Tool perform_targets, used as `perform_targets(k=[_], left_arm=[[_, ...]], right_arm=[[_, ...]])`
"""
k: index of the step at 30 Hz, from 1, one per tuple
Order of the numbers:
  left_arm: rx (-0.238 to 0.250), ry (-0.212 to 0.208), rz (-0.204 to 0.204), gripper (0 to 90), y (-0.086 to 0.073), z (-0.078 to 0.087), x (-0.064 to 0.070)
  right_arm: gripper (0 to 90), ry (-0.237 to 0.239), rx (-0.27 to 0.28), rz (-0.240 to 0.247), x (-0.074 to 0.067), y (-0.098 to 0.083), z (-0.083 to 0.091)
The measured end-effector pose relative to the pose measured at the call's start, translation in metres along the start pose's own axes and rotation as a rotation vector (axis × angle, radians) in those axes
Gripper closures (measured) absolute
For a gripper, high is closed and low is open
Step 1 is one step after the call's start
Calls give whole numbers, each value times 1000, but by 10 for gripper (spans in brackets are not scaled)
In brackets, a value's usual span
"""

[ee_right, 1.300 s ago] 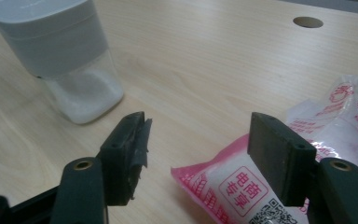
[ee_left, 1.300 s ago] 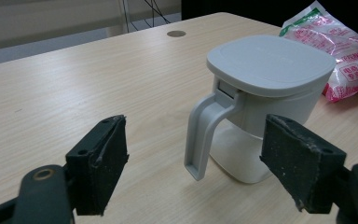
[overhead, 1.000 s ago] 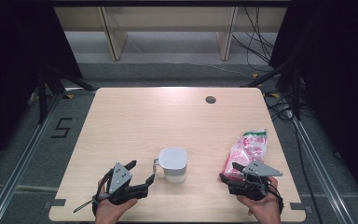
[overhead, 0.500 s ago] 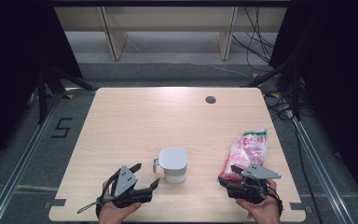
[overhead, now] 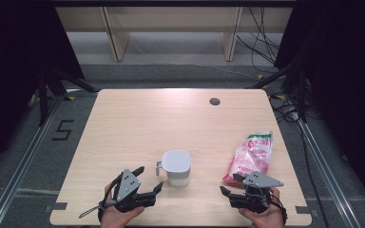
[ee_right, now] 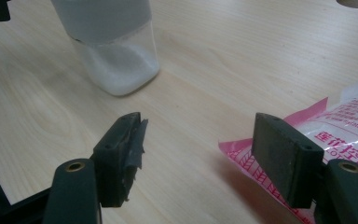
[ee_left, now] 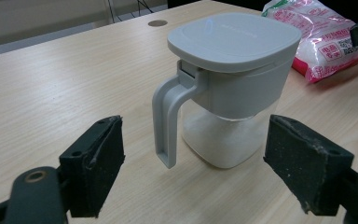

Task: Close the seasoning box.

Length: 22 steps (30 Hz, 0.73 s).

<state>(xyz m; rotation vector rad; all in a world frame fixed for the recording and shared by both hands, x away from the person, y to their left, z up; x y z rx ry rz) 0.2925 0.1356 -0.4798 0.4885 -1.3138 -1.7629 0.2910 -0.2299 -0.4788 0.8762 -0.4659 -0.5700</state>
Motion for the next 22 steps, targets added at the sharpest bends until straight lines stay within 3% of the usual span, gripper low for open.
perform_targets(k=[2,3,4,6,10,11,13,14,20,22], left_arm=[[-3,2,4,188,0,0,0],[-7,0,-8,188,0,0,0],[-4,0,19,188,-1,0,1],[-2,-2,-5,188,0,0,0],[-6,-4,-13,188,0,0,-1],[-5,2,24,188,-1,0,2],[-3,-1,16,188,-1,-1,1],[-7,-1,-16,188,0,-1,0],[-10,-1,-17,189,0,-1,-1],[-5,1,15,189,-1,-1,0]], right_arm=[[344,-8,-1,-20,-3,0,0],[343,8,-2,5,-1,-1,0],[343,12,-4,2,-2,-1,0],[343,15,-1,6,-2,-3,-2],[343,8,0,16,-3,-4,-2],[343,21,-6,24,-4,-4,-2],[343,32,-16,12,-5,-4,-1],[343,31,-17,11,-5,-4,-1],[343,17,-17,15,-4,-4,-2],[343,16,-30,3,-5,-4,-1]])
Point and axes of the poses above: each handheld gripper's, and its own axes: z roughly backward along the jaws, y roughly out of its top, x roughly to its right, the point moved 1 cm from there along -z, roughly forward along the jaws, and after that the axes turned 15 degrees about z, right-handed, at the moved point
